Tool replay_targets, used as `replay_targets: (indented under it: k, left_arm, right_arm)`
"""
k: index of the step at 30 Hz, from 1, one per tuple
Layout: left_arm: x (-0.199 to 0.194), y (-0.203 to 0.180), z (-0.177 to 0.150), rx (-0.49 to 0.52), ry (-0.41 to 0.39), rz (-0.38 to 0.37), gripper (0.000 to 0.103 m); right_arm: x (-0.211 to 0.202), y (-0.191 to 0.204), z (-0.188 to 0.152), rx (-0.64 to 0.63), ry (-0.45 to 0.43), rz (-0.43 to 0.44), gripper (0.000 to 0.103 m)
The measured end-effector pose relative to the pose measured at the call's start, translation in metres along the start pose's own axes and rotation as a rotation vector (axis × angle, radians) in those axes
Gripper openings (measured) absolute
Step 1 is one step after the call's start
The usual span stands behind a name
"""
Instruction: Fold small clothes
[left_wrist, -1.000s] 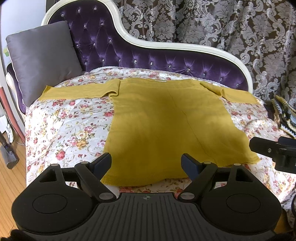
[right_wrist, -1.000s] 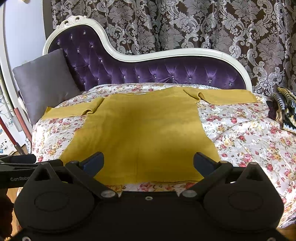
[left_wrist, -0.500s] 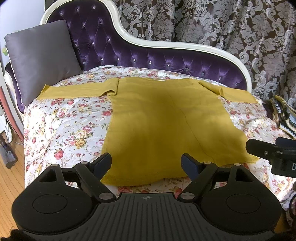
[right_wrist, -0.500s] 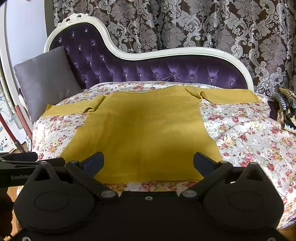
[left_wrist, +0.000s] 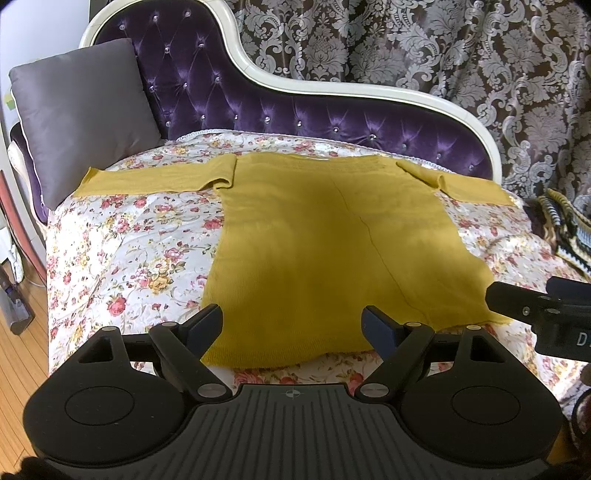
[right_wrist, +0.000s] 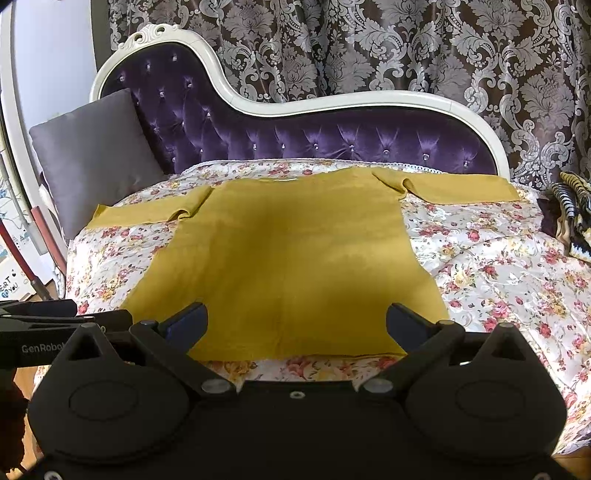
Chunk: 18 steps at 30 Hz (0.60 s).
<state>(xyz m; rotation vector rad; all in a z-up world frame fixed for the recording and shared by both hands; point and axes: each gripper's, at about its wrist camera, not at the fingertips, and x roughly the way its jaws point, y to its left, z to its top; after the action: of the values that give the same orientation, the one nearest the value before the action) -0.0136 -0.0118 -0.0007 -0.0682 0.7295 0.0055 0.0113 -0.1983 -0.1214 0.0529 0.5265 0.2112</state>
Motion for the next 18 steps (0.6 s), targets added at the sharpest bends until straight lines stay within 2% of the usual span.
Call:
replay_targets:
  k: [18]
  left_arm:
    - [0.011,0.006,0.003,-0.009,0.034,-0.004,0.082]
  right_arm:
    - [0.011,-0.004,0.001,0.018,0.024,0.008,0.102]
